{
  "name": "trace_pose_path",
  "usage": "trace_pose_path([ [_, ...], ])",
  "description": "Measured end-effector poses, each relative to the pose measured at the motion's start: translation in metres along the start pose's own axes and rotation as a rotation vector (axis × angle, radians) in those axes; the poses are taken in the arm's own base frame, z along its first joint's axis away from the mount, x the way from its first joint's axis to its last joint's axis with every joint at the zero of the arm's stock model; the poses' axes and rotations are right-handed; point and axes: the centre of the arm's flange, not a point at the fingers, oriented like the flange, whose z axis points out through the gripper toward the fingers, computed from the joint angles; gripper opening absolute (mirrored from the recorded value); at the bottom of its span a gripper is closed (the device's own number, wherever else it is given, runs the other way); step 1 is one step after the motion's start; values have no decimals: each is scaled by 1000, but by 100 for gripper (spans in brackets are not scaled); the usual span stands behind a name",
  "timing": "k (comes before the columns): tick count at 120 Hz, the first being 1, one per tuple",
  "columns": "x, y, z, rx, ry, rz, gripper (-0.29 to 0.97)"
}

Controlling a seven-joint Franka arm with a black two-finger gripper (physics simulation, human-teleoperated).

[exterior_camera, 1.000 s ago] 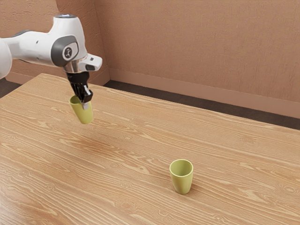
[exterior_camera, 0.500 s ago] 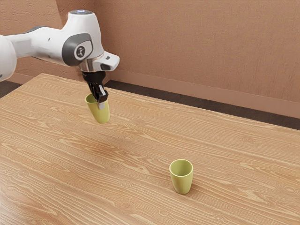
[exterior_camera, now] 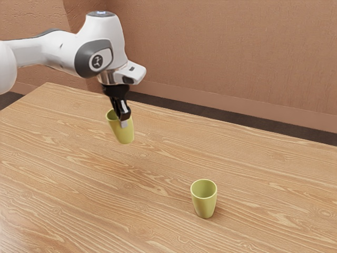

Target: Place the left cup onto the right cup

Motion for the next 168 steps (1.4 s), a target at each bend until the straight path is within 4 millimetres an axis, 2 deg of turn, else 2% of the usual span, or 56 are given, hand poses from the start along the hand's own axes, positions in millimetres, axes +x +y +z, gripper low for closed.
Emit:
trace_pose_path([
  [58, 30, 63, -1, 2, 2, 119, -11],
  [98, 50, 128, -13, 8, 19, 236, -11],
  [136, 56, 147, -8, 8, 11, 265, -11],
  [168, 64, 181, -7, 9, 9, 318, -11],
])
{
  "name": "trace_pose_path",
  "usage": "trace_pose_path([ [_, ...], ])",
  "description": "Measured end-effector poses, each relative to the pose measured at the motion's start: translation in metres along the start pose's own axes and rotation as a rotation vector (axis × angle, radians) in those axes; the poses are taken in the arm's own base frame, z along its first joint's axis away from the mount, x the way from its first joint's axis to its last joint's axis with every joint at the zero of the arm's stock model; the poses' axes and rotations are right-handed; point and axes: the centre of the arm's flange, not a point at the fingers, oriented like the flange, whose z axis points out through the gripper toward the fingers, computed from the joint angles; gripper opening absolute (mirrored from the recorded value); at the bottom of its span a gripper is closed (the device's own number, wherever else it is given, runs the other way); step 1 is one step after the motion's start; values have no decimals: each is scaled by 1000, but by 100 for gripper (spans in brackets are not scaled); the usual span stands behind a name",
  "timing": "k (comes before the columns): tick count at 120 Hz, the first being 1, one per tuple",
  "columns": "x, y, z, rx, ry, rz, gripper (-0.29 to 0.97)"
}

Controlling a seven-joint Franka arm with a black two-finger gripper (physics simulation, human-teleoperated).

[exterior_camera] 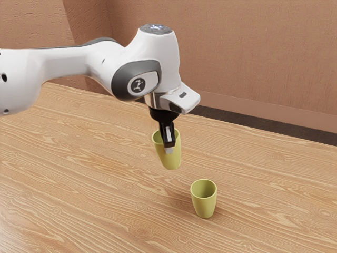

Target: Place the left cup onto the right cup

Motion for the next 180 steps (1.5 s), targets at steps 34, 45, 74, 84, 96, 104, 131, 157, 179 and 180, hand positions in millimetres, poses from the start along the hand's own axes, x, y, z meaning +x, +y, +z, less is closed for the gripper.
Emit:
trace_pose_path([
  [34, 10, 10, 12, -7, -16, 15, -11],
  [45, 12, 11, 17, -9, -22, 15, -11],
  [74, 23, 18, 24, -9, -29, 28, -11],
  [84, 27, 21, 25, -7, -28, 35, -11],
  [96, 33, 24, 24, -4, -24, 41, -11],
  [104, 36, 24, 24, -2, -23, 43, -11],
  [131, 46, 27, 27, -3, -25, 47, -11],
  [157, 57, 31, 31, -5, -27, 57, -11],
  [179, 65, 35, 36, -6, -32, 66, -11],
  [180, 65, 35, 36, -6, -32, 66, -11],
])
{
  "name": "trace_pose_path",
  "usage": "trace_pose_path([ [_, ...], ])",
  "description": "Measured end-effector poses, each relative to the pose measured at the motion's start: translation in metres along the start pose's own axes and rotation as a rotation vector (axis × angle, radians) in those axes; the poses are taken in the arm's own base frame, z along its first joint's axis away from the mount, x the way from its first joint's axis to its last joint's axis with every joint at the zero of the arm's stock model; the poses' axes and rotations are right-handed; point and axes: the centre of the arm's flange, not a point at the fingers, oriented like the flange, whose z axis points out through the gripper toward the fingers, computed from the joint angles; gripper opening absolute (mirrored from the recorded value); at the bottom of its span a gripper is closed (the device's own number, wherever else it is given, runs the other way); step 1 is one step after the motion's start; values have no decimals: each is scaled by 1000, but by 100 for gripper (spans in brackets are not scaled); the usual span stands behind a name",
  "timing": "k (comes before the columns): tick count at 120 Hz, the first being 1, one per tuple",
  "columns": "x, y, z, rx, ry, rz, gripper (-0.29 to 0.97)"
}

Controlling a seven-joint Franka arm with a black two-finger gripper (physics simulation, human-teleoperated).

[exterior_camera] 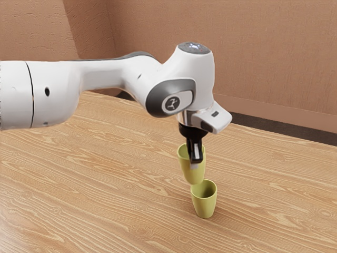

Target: Place the left cup onto the right cup

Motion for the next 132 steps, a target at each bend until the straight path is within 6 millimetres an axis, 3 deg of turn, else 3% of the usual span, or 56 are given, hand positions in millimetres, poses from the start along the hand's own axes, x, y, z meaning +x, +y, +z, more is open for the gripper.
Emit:
trace_pose_path([
  [132, 26, 14, 22, -12, -22, 27, -11],
])
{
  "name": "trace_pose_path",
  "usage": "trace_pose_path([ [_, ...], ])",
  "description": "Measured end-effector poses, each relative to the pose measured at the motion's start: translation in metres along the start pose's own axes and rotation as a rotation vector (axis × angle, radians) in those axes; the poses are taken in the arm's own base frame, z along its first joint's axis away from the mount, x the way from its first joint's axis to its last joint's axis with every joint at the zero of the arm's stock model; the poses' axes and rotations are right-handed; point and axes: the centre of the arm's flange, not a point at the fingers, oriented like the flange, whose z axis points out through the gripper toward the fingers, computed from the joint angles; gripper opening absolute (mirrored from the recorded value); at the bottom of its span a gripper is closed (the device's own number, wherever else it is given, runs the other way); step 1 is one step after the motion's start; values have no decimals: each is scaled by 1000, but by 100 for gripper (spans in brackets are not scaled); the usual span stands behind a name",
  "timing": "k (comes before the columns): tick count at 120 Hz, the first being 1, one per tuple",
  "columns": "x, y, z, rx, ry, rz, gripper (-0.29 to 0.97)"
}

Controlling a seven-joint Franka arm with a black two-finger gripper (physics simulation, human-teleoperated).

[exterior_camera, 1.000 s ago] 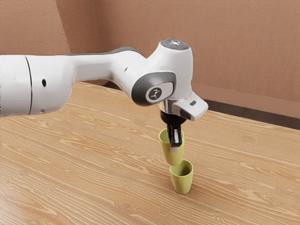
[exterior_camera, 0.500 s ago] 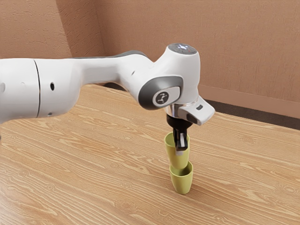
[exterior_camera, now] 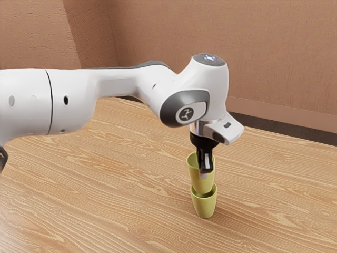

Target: Place the left cup onto the right cup

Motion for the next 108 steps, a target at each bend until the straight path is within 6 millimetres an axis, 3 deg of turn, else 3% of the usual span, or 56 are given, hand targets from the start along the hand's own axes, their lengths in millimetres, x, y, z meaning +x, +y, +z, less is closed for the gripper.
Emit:
trace_pose_path([
  [108, 3, -1, 8, -6, 1, -5, -11],
])
